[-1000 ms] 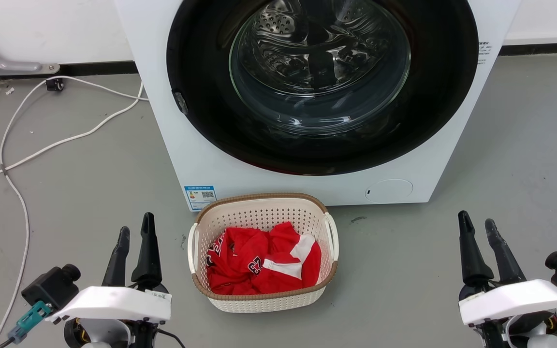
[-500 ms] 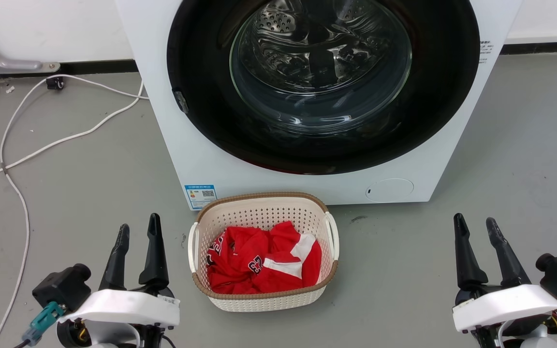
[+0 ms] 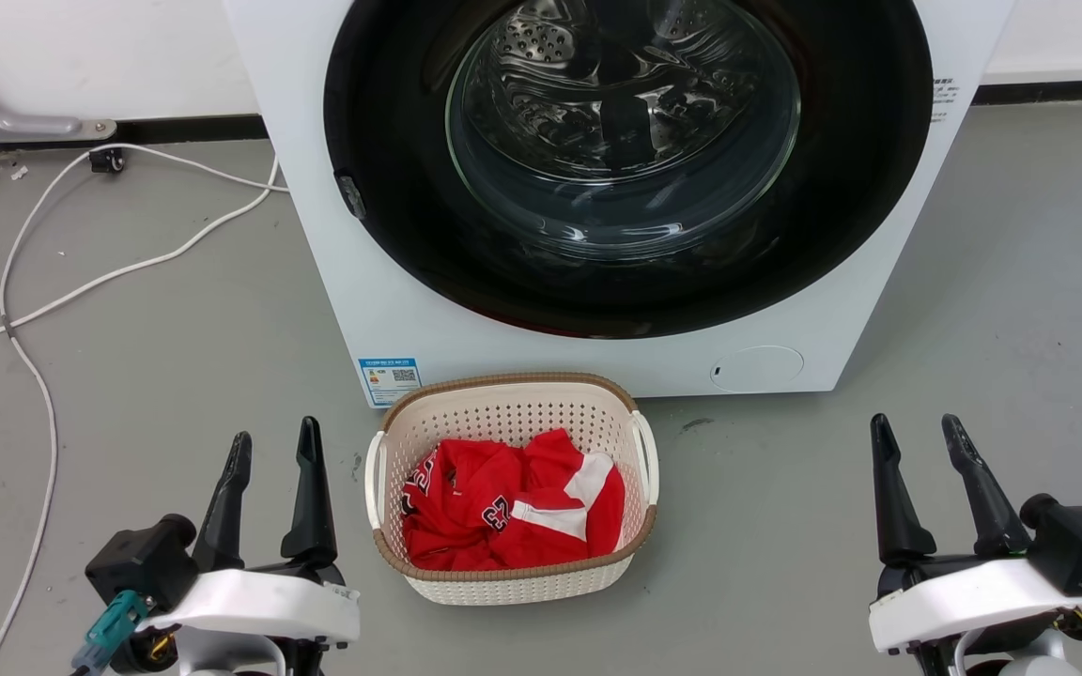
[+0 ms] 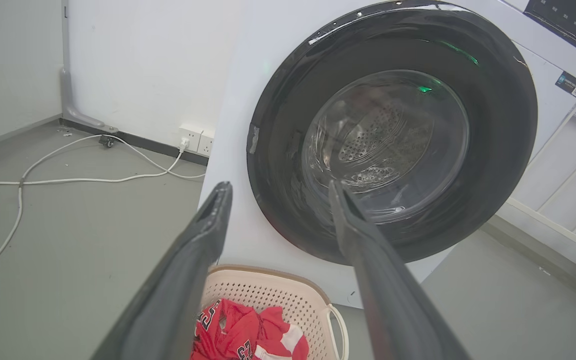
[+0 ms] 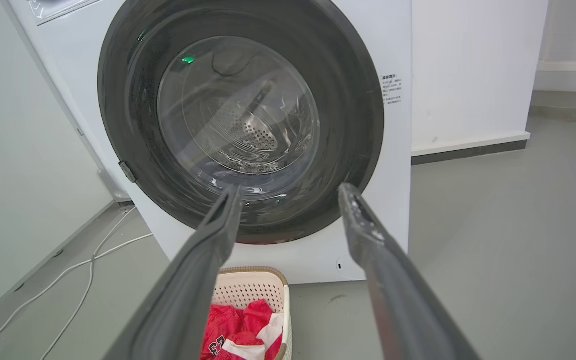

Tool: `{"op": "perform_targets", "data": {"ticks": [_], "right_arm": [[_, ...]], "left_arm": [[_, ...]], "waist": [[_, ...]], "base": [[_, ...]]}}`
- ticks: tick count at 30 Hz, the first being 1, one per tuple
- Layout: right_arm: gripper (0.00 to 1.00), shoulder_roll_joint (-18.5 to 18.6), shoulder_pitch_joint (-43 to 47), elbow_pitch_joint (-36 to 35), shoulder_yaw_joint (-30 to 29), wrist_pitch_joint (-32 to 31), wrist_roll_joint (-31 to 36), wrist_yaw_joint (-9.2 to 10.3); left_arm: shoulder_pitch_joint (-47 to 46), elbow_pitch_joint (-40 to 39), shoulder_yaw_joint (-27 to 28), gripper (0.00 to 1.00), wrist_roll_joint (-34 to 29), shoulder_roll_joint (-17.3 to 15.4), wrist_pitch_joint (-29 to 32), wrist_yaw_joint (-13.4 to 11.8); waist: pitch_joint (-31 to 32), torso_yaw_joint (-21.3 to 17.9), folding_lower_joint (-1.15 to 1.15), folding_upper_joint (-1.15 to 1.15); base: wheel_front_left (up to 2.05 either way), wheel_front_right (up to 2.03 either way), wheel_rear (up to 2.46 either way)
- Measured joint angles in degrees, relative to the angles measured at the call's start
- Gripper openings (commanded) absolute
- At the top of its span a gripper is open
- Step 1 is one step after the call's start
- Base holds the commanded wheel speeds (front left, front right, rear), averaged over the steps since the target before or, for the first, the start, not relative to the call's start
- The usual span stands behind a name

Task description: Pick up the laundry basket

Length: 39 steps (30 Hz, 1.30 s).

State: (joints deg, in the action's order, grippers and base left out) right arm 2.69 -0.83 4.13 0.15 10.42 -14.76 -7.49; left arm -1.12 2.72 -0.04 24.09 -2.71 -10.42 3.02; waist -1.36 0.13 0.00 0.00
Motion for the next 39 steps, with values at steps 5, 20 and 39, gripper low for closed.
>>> {"op": "perform_targets", "data": {"ticks": [5,20,39], "right_arm": [[1.00,0.0,0.4,-0.3,0.1,0.7,3.0,-0.01],[1.00,0.0,1.0,-0.7,0.6,2.4,10.9,-0.01],[1.00,0.1,1.4,-1.4,-0.2,4.5,19.3,-0.01]], "left_arm": [[0.3,0.0,-0.2,1.00,-2.6,0.0,-0.7,-0.3],[0.8,-0.5,-0.7,1.00,-9.2,0.0,-2.5,-0.5],[1.3,-0.5,-1.3,1.00,-16.8,-0.1,-4.4,-1.0]], "waist": [[0.0,0.0,0.00,0.00],[-0.2,0.3,0.00,0.00],[-0.5,0.2,0.00,0.00]], "base": [[0.00,0.00,0.00],[0.00,0.00,0.00],[0.00,0.00,0.00]]}}
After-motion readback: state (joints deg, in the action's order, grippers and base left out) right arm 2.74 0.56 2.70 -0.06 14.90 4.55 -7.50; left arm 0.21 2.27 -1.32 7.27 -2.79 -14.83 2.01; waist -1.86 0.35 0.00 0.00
